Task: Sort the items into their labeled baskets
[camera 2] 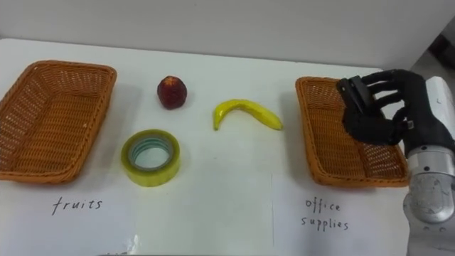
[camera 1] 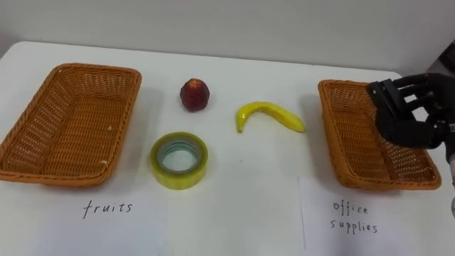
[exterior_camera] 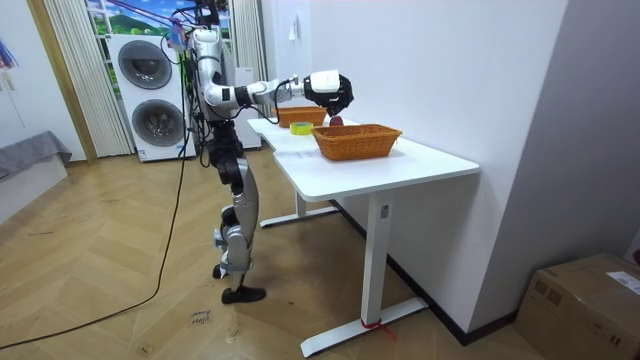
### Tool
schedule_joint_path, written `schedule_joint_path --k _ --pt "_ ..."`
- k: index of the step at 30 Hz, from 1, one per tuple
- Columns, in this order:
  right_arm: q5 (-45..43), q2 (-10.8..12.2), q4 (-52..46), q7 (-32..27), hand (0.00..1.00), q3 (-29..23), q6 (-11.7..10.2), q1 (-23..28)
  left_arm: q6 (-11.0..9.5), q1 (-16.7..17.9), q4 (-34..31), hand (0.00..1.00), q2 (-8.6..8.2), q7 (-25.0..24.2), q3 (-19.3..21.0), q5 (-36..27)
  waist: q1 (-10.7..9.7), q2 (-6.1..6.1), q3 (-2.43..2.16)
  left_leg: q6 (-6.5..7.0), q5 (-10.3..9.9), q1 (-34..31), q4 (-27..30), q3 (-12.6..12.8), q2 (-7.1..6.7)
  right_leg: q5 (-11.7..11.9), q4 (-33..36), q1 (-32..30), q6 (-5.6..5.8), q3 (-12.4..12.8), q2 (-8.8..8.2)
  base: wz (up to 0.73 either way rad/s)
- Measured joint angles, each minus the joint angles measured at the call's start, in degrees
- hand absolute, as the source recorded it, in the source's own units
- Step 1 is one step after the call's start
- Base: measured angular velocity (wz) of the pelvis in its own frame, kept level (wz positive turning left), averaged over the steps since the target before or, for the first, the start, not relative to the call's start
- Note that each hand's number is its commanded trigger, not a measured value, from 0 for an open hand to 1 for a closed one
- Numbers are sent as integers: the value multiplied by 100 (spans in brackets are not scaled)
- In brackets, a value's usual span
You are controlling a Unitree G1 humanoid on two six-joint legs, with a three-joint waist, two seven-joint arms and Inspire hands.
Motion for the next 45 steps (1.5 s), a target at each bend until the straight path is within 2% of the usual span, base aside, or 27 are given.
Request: schedule_joint_path --k 19,31,32,33,34,35,41,45 --pt "-7 0 169 4 100 22 -1 32 5 16 12 0 2 16 -12 -2 4 -32 4 0 0 -14 -28 4 -6 -3 -8 -3 6 -2 11 0" --pt "-26 1 406 144 100 247 23 45 87 15 38 0 12 12 -118 -7 1 -43 -8 0 0 -20 -24 1 -3 -3 -6 -2 5 0 10 0" --pt "-25 1 411 159 76 247 23 45 93 16 46 0 13 12 -118 -3 1 -45 -9 0 0 -19 -24 2 -4 -3 -3 -1 6 1 1 0" --pt "-26 1 419 168 60 247 23 45 98 17 46 0 12 12 -118 -2 1 -48 -11 0 0 -18 -23 3 -4 -3 -2 1 6 1 0 0" --pt "-22 0 448 211 21 247 23 45 112 18 45 0 12 11 -118 -2 1 -54 -14 0 0 -14 -21 3 -4 -3 -1 6 6 1 -3 0" --pt "-18 1 477 270 0 247 26 45 120 17 40 0 12 5 -118 -2 2 -59 -15 0 0 -10 -19 5 -4 -3 -1 11 6 1 -7 0" --pt "-88 0 495 675 0 247 129 45 142 17 4 0 12 -44 -110 3 3 -71 -15 0 0 -7 -6 20 -4 -3 -5 18 5 17 -10 0" --pt "-131 -2 495 845 0 247 231 45 236 15 -13 0 12 -45 -109 4 12 -77 -18 0 0 -4 -2 27 -3 -3 -4 9 5 34 -6 0"
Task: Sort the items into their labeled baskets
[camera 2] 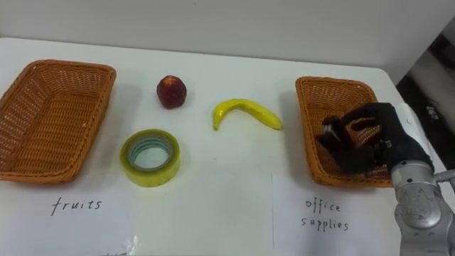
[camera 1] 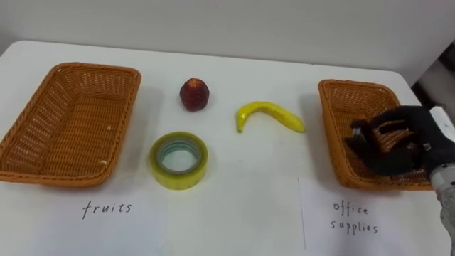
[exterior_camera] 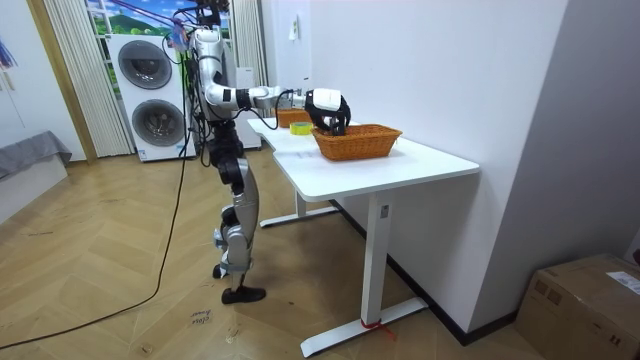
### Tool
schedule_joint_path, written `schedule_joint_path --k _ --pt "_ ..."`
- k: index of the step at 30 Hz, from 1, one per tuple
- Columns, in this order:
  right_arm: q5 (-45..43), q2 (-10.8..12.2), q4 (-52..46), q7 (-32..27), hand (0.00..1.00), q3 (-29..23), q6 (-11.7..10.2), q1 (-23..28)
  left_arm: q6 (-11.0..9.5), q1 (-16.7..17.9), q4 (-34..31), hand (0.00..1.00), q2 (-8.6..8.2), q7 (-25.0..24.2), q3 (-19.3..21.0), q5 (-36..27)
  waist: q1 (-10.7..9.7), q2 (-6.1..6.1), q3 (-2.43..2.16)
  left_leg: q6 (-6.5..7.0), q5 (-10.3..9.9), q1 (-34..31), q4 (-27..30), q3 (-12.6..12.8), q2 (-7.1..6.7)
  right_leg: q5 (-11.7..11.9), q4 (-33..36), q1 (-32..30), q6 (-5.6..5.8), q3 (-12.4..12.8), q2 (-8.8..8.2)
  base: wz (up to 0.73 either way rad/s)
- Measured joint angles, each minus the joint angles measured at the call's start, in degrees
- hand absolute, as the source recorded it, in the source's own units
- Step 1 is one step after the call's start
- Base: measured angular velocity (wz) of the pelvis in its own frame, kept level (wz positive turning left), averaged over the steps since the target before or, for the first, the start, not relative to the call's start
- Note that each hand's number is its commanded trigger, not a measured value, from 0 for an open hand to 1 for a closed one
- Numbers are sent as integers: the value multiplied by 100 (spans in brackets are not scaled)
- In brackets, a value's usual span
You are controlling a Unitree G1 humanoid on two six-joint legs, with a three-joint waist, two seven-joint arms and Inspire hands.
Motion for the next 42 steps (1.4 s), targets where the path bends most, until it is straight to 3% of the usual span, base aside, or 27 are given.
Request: schedule_joint_path --k 31,42 --pt "-144 -6 -46 588 0 -3 49 -9 0 -32 -44 0 2 57 2 247 15 0 -4 0 0 -4 -8 -9 1 2 1 -15 -2 18 7 0" --pt "-320 -6 -410 836 0 121 50 7 -1 -55 -23 0 13 39 -3 245 148 -17 -9 0 0 12 2 -9 -2 3 -13 -29 -2 19 4 0"
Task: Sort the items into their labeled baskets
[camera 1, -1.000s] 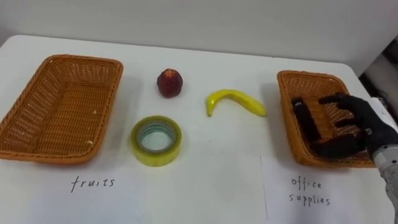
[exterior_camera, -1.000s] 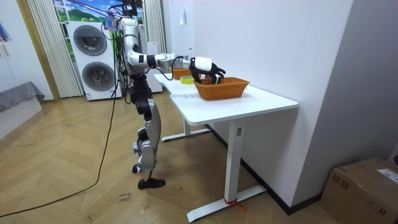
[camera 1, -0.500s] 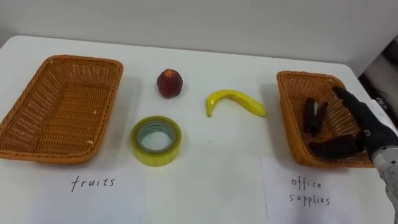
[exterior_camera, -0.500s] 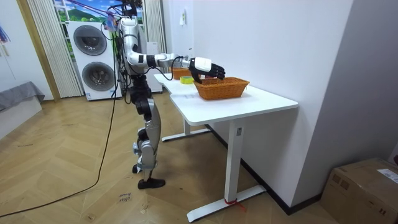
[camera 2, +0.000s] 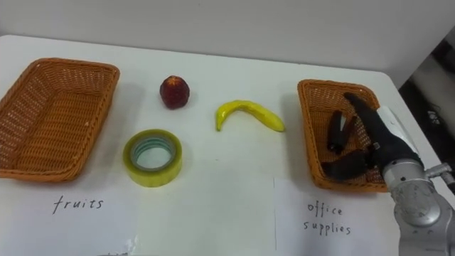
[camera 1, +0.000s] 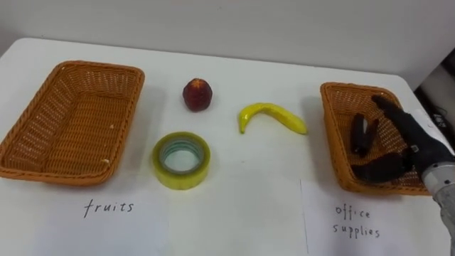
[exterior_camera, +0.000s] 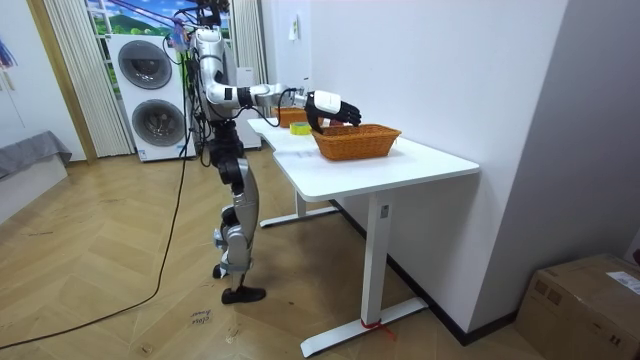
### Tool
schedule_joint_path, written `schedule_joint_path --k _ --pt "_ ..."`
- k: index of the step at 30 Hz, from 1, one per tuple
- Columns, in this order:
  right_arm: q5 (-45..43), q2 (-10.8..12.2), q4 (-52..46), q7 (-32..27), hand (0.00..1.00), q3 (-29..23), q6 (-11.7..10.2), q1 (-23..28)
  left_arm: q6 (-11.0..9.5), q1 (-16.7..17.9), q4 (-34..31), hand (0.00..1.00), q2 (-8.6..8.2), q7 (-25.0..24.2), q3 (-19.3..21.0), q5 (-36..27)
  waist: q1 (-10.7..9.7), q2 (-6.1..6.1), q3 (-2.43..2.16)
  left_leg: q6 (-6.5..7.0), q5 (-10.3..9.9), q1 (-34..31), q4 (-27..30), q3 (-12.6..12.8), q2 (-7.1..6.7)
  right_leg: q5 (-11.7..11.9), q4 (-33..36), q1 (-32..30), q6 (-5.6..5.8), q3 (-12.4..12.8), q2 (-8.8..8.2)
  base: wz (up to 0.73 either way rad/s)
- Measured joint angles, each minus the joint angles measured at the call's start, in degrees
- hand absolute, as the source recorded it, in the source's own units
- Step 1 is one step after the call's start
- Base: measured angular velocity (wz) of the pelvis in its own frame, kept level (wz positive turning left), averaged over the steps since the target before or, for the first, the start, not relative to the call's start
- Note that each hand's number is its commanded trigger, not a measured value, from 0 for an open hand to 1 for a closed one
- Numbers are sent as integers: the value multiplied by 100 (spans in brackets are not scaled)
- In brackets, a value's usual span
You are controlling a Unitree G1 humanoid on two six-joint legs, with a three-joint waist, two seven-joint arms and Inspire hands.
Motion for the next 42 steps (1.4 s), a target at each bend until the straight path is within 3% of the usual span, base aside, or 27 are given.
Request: schedule_joint_path --k 9,24,27,30,42 --pt "-18 0 -58 22 0 96 -7 -13 -7 -16 19 0 0 -24 -6 -42 18 -17 1 0 0 -1 1 1 1 0 11 4 0 1 0 0" --pt "-43 -1 -251 -503 0 78 -63 -239 -53 -28 33 0 1 -158 11 -43 -14 -38 11 1 1 -41 3 3 0 -1 16 3 0 4 -3 0" --pt "-77 -55 -472 -542 0 59 -59 -270 -58 -33 107 0 -1 -187 48 -41 -15 -59 11 1 1 -50 -1 -3 -2 -1 17 -4 1 4 -5 0" --pt "-18 -248 -789 -689 0 -91 -73 -325 -58 -22 215 0 -14 -185 224 -41 -17 -71 17 1 1 -53 -1 -15 -5 -1 15 3 1 3 -4 0" --pt "148 -261 -1604 -974 0 -285 -63 -479 -54 -143 262 0 -23 -106 220 2 -21 -74 19 1 0 -98 66 -36 -6 -1 25 -15 0 -4 -1 0"
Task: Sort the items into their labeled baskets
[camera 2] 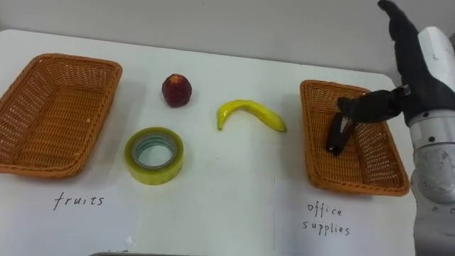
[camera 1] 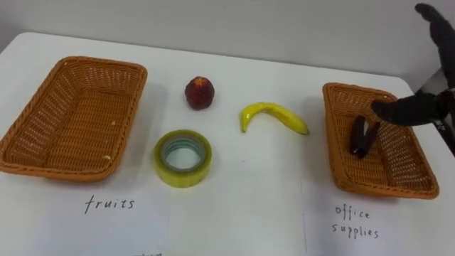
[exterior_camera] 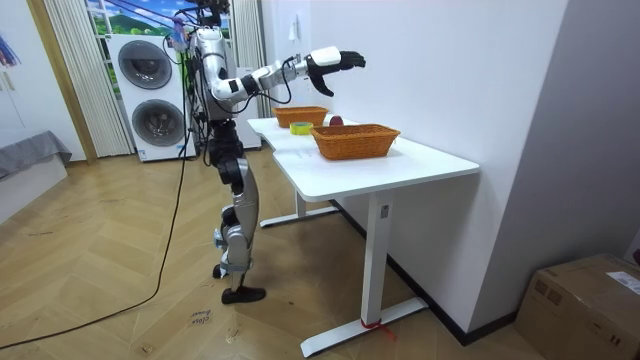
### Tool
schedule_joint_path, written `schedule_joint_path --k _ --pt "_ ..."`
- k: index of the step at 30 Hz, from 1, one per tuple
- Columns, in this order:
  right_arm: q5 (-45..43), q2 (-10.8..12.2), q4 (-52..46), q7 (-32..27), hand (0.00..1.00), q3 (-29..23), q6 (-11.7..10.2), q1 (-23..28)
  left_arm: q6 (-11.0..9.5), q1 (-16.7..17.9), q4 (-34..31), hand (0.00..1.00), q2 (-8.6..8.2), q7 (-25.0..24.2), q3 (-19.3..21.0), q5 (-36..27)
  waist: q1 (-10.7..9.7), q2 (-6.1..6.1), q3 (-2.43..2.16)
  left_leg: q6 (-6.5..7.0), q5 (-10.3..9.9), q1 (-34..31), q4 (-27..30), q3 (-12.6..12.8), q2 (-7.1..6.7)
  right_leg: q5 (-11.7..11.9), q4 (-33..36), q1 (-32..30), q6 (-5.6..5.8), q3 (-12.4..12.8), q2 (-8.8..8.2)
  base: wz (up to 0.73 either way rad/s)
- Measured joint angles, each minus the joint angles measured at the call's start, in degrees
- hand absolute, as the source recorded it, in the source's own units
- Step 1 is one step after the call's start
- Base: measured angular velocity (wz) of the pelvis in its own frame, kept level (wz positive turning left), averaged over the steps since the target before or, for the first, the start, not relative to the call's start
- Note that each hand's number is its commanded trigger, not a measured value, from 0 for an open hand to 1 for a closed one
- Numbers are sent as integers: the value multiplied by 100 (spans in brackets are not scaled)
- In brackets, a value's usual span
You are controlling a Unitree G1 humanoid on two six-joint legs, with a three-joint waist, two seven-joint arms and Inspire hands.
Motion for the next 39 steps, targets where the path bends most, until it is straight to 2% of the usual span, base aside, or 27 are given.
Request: schedule_joint_path --k 9,16,24,31,35,39 --pt "551 0 -241 -55 0 18 -11 -157 -3 2 15 0 -4 0 -16 -34 57 29 -2 1 -1 -4 7 -14 2 9 -4 31 -5 -134 5 2" --pt "577 0 -203 -14 0 490 -12 -157 -36 -36 16 0 -10 89 -137 -40 171 139 5 0 -1 -23 2 -90 6 11 2 30 -8 -175 -12 3" --pt "793 3 -166 132 0 766 -10 -240 -85 -23 -34 0 3 91 -261 -8 298 123 6 2 0 -100 43 -154 -18 10 -15 24 -6 -292 -22 6" --pt "763 105 -168 515 0 1295 68 -314 -47 -35 -144 0 11 -52 -340 -7 503 62 8 8 3 -119 7 -216 -40 3 -21 30 5 -294 -27 3" --pt "703 119 -167 528 0 1486 145 -531 56 -25 -162 0 29 -43 -352 -11 613 54 11 22 12 -137 36 -314 -57 -2 -16 29 13 -322 -41 8" --pt "703 120 -97 527 0 1713 146 -584 59 -36 -157 0 30 -10 -353 -11 684 18 18 27 15 -189 65 -365 -68 -2 -5 18 14 -408 -68 11"
